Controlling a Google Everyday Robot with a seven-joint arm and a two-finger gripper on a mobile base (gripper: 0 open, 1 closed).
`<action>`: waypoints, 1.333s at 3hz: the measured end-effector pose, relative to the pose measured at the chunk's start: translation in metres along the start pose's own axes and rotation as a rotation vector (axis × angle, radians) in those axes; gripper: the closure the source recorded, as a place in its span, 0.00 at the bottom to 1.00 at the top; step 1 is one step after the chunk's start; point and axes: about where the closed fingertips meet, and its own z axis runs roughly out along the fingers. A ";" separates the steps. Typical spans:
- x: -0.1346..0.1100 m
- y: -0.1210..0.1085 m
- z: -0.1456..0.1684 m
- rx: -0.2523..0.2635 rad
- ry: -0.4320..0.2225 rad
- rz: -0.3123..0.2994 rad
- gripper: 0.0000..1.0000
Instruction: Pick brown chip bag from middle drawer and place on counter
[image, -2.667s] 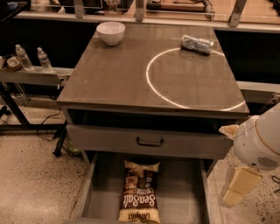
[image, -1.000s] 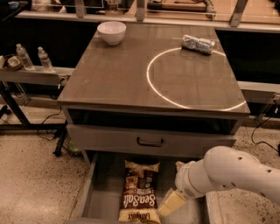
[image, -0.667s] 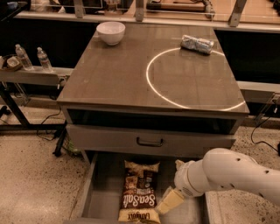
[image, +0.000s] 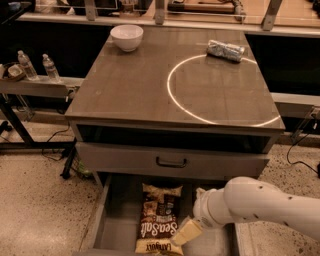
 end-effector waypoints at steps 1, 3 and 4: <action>0.021 0.007 0.071 -0.015 0.000 0.130 0.00; 0.032 0.011 0.139 0.019 -0.014 0.227 0.00; 0.033 0.004 0.169 0.102 -0.050 0.263 0.00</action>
Offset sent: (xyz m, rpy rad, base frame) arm 0.0129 0.0553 -0.1496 0.0799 0.1048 -0.2354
